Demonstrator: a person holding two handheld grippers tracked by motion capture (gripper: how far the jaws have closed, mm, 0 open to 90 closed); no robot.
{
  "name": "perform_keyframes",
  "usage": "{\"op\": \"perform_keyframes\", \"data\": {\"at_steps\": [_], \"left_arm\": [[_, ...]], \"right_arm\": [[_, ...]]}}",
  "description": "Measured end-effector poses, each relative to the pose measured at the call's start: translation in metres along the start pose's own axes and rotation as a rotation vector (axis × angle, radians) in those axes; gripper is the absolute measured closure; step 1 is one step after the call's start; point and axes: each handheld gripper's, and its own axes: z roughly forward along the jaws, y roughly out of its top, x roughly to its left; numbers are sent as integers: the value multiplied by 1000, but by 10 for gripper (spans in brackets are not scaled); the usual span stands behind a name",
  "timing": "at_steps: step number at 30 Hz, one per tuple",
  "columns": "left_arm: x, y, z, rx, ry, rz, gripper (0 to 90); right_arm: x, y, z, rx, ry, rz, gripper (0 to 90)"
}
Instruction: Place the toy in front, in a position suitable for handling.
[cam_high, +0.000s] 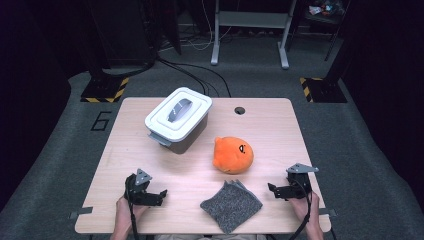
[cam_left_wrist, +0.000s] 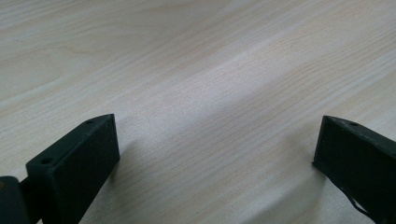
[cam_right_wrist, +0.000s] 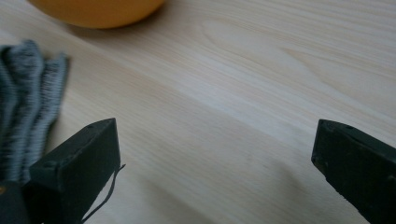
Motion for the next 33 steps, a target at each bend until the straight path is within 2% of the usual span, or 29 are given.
{"op": "perform_keyframes", "data": {"at_steps": [3,4,5,6,8,13,16,17,18,19,22,24,25,28,29,33], "left_arm": [[0,0,0,-1,0,-1,0],[0,0,0,0,0,0,0],[0,0,0,0,0,0,0],[0,0,0,-2,2,1,0],[0,0,0,-1,2,0,0],[0,0,0,-1,3,-2,0],[0,0,0,-1,6,-4,0],[0,0,0,-1,6,-4,0],[0,0,0,-2,6,-4,0],[0,0,0,-1,6,-5,0],[0,0,0,-1,5,-6,0],[0,0,0,-2,5,-6,0],[0,0,0,-1,6,-5,0],[0,0,0,-2,5,-6,0],[0,-1,0,-2,5,-6,0],[0,-1,0,-2,5,-6,0]], "right_arm": [[18,6,-9,-15,51,-33,0],[18,6,-9,-15,51,-33,0],[30,9,-11,-12,75,-66,0],[30,9,-11,-12,75,-66,0],[45,12,-14,-15,127,-104,0],[68,15,-13,-20,178,-145,0],[87,17,-9,-6,248,-187,0],[87,17,-9,-6,248,-187,0],[94,18,-7,-1,270,-199,0],[94,18,-7,-1,270,-199,0],[110,19,-3,12,290,-249,0],[113,20,-1,9,296,-257,0],[120,20,1,18,296,-291,0],[126,20,4,23,304,-310,5],[132,20,8,32,299,-325,12],[138,20,15,40,292,-363,35]]}}
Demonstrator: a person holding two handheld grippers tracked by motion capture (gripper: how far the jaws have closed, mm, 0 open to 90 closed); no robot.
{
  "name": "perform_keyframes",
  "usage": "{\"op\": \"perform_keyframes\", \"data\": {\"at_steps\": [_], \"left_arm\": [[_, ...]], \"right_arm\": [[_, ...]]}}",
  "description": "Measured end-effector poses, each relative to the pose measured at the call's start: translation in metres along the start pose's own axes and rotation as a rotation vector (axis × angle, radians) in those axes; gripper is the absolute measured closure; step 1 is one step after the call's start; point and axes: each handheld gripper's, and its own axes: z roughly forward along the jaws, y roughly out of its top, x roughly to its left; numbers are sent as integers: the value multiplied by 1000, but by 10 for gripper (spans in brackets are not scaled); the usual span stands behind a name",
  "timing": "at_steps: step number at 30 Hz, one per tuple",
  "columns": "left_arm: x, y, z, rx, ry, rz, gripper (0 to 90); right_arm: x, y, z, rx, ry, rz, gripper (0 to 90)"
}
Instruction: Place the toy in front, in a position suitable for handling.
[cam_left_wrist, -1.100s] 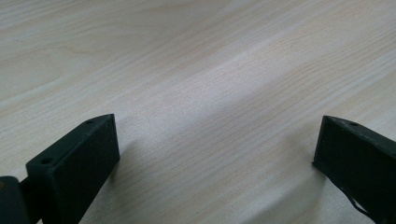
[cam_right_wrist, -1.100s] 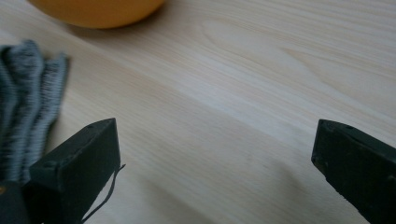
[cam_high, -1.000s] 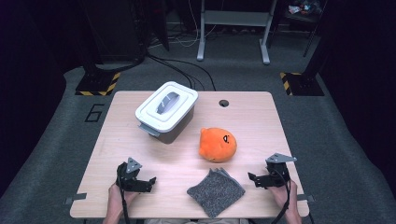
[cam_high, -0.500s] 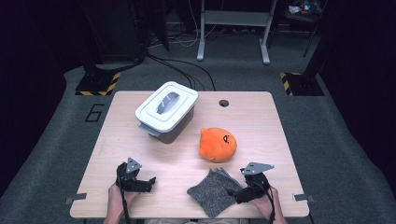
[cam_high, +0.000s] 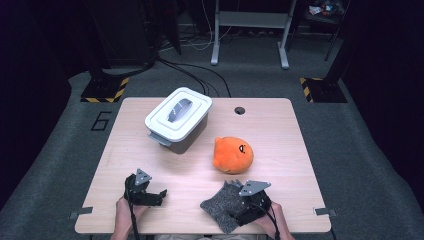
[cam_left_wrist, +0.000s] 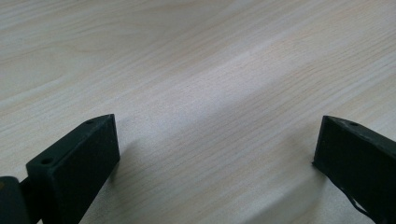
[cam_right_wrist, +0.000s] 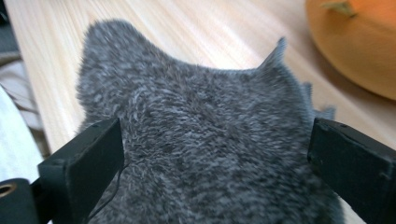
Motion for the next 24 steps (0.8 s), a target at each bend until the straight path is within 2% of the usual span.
{"op": "perform_keyframes", "data": {"at_steps": [2,3,5,6,9,10,15,16,17,19,23,24], "left_arm": [[0,0,0,0,0,0,0],[0,0,0,0,0,0,0],[0,0,0,0,0,0,0],[0,0,0,0,0,0,0],[0,0,0,0,1,1,0],[0,0,0,-1,2,1,0],[0,0,0,1,1,1,0],[0,0,0,1,1,0,0],[0,0,0,0,1,0,0],[0,0,0,0,1,1,0],[0,0,0,1,1,1,0],[0,0,0,1,1,0,0]], "right_arm": [[1,-1,9,47,-13,-16,64],[1,-3,15,89,-28,-24,105],[0,-5,18,95,-20,-13,108],[-2,-8,18,68,-24,-2,149],[-3,-9,17,62,-23,6,178],[-4,-9,17,56,-19,-11,204],[-8,-12,13,37,-36,17,353],[-9,-13,12,28,-40,41,421],[-9,-13,12,28,-40,41,421],[-12,-13,10,27,-40,22,488],[-15,-15,8,15,-47,45,621],[-15,-15,8,15,-47,45,621]]}}
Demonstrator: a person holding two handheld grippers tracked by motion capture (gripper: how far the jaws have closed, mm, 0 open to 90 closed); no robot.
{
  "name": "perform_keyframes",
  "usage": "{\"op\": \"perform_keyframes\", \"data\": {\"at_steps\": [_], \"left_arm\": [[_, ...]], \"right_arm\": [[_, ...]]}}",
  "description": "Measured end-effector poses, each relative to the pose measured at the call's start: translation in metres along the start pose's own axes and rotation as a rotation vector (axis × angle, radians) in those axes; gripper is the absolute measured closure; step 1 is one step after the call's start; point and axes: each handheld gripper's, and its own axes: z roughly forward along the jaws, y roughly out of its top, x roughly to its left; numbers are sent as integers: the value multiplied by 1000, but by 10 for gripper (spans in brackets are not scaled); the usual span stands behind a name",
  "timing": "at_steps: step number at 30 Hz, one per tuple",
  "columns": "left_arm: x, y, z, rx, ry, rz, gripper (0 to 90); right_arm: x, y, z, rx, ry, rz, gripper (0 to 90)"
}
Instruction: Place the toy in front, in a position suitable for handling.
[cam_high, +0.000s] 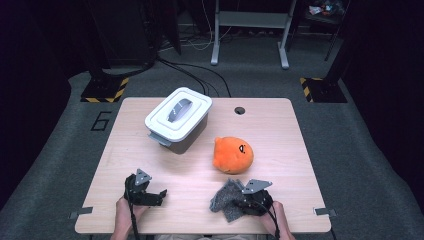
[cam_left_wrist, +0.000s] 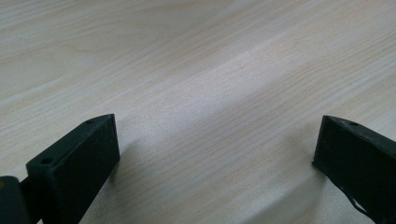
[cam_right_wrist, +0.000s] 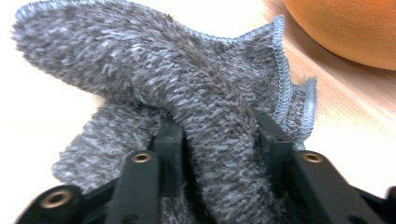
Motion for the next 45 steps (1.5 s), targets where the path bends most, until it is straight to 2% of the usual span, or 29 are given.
{"op": "perform_keyframes", "data": {"at_steps": [2,6,18,19,22,26,31,34,45], "left_arm": [[0,0,0,0,0,0,0],[0,0,0,-1,0,-1,0],[0,0,0,0,0,1,0],[0,0,0,0,0,1,0],[0,0,0,0,0,0,0],[0,0,0,-1,-1,-1,0],[0,0,0,-1,0,1,1],[0,0,0,-1,0,1,1],[0,0,0,-2,0,1,1]], "right_arm": [[0,0,-1,-2,10,1,683],[3,-1,-2,-3,10,10,724],[6,-2,-14,-10,19,-3,742],[7,-4,-17,-18,15,17,741],[6,-6,-21,-17,13,22,741],[2,-11,-29,-24,-9,38,740],[-5,-20,-40,-9,-38,54,739],[-11,-27,-50,-5,-62,83,739],[-31,-38,-74,-35,-149,136,737]]}}
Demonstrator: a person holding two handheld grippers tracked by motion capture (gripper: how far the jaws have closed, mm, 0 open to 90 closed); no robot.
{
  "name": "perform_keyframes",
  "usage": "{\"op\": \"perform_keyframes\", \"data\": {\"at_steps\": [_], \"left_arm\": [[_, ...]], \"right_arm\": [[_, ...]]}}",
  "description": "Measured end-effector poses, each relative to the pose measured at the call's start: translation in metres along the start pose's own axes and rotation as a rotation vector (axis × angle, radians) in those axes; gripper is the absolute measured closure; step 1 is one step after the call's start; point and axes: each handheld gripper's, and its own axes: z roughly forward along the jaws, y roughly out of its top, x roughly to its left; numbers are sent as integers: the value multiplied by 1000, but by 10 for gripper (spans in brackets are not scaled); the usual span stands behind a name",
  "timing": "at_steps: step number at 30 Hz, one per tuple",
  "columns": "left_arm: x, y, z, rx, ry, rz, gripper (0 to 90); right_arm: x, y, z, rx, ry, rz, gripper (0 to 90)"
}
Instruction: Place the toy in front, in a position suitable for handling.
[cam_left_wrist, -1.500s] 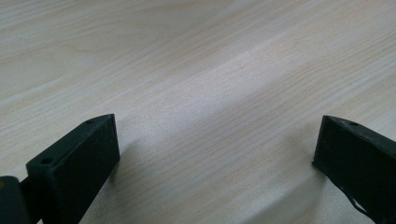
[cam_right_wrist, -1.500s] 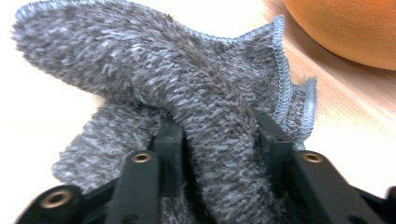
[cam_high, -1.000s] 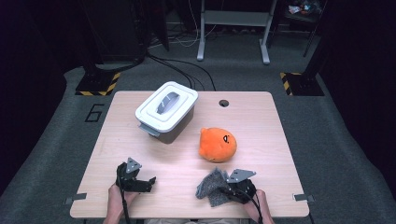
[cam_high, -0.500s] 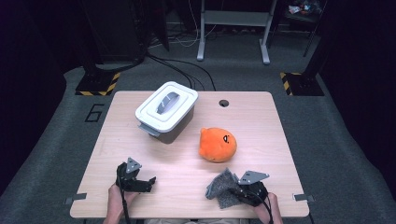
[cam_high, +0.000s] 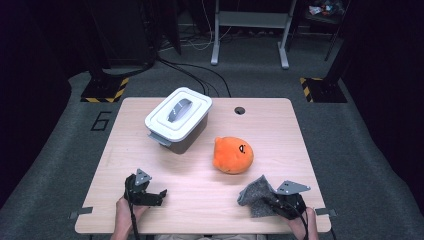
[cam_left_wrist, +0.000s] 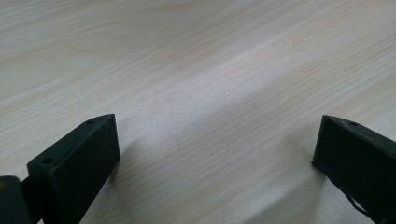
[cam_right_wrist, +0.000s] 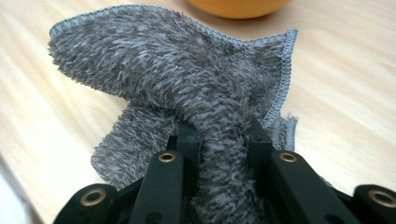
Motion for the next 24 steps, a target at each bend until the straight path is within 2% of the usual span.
{"op": "perform_keyframes", "data": {"at_steps": [5,6,10,14,20,22,24], "left_arm": [[0,0,0,-1,0,0,1],[0,0,0,-1,0,0,1],[0,0,0,-1,0,0,1],[0,0,0,0,0,0,1],[0,0,0,-1,0,0,1],[0,0,0,-1,0,0,1],[0,0,0,-1,1,1,1]], "right_arm": [[-15,0,-8,-17,-56,45,736],[-22,0,-10,-26,-73,60,735],[-31,1,-10,-22,-102,80,734],[-42,3,-8,-28,-118,100,733],[-58,5,-2,-22,-177,147,729],[-66,8,2,-19,-211,185,726],[-69,9,4,-21,-221,181,725]]}}
